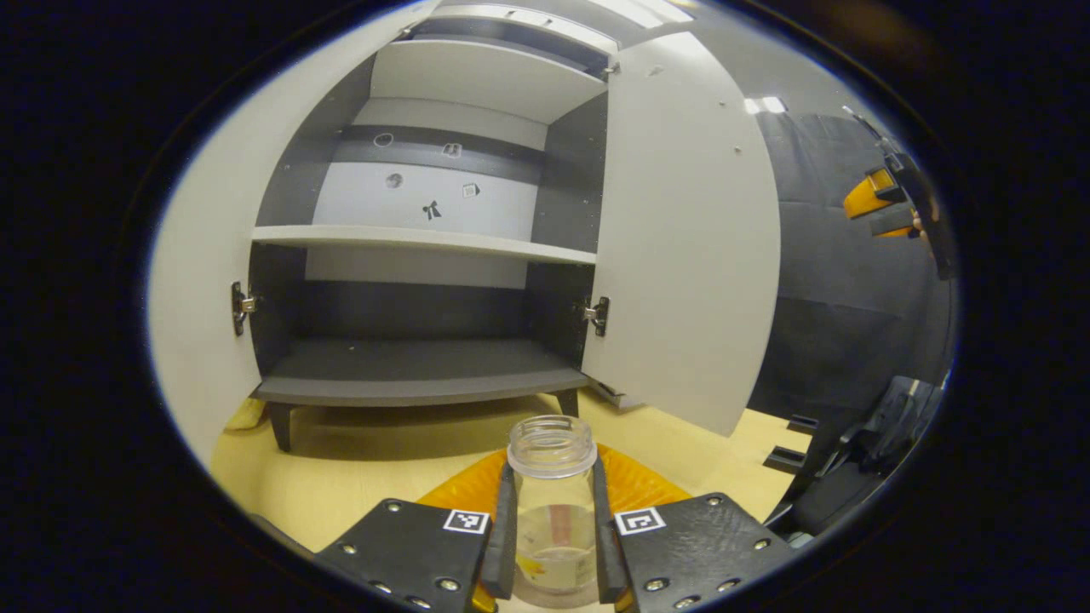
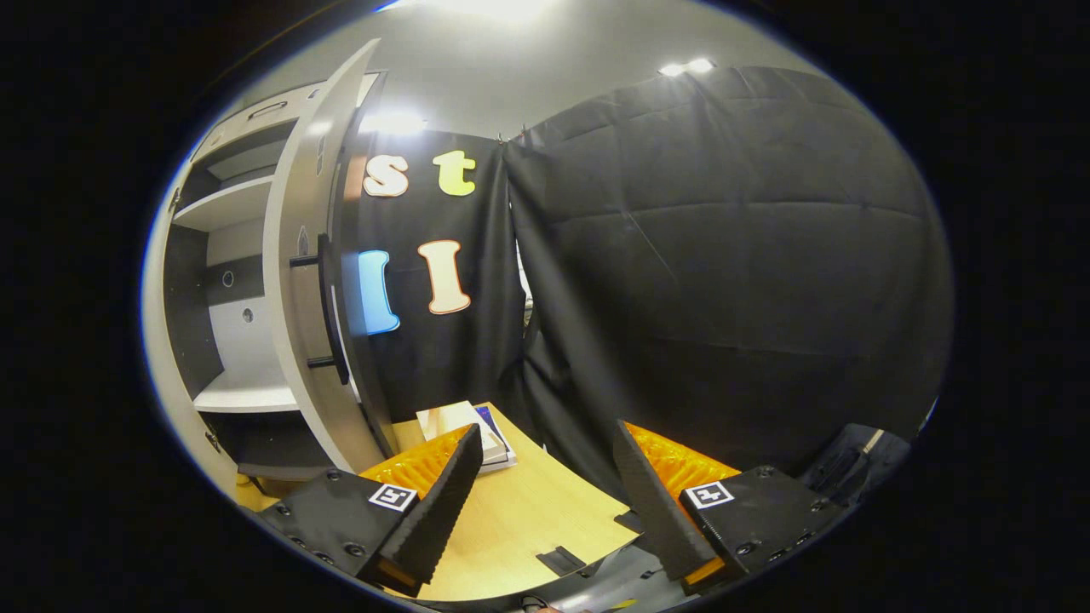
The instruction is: Grasp the bottle in the cabinet with the left hand and place it on the coaster, then close the right door with the right hand and the left door with the left hand.
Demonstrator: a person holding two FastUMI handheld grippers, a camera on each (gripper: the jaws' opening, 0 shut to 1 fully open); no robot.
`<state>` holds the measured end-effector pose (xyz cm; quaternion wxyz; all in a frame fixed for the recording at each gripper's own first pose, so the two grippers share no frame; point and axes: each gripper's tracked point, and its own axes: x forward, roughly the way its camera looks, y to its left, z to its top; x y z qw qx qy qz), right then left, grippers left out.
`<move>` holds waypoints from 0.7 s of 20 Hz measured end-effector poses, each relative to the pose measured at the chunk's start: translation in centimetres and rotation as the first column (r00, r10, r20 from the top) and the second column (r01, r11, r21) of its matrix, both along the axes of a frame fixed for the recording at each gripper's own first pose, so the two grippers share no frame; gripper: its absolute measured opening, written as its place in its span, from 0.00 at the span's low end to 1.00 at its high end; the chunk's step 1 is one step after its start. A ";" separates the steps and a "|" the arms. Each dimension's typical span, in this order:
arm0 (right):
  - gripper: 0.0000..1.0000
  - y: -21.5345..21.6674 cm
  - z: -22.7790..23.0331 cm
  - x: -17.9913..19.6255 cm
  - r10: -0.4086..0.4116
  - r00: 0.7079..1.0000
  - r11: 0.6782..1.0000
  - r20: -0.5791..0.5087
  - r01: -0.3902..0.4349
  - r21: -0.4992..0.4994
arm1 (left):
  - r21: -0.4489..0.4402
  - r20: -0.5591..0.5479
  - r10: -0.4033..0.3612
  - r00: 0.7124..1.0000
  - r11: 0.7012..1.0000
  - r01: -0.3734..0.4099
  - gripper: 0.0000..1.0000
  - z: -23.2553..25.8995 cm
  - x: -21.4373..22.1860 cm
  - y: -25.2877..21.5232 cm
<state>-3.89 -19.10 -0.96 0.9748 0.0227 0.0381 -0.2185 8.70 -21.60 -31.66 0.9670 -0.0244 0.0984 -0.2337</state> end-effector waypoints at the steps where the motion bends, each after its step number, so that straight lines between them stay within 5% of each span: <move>1: 0.98 0.1 0.0 0.0 0.000 1.000 1.000 0.001 0.000 -0.001 | 0.005 -0.002 -0.009 1.000 1.000 0.009 0.45 -0.3 -0.3 -0.3; 3: 0.98 0.2 0.0 0.1 -0.001 1.000 1.000 0.006 0.001 0.008 | 0.015 0.019 -0.020 1.000 1.000 0.020 0.34 -0.2 -0.8 -0.6; 5: 0.98 0.4 0.0 0.3 0.002 1.000 1.000 0.011 -0.002 0.021 | 0.036 0.022 -0.034 0.999 0.999 0.033 0.46 -0.4 -1.1 -0.8; 10: 0.98 0.7 -0.1 0.6 0.001 1.000 1.000 0.008 -0.001 0.026 | 0.043 0.011 -0.055 0.998 0.998 0.055 0.46 -0.2 -1.5 -1.0; 14: 0.98 0.4 0.2 0.5 0.002 1.000 0.999 0.018 -0.002 0.046 | 0.033 -0.015 -0.072 0.997 0.997 0.073 0.91 0.7 -2.4 -1.1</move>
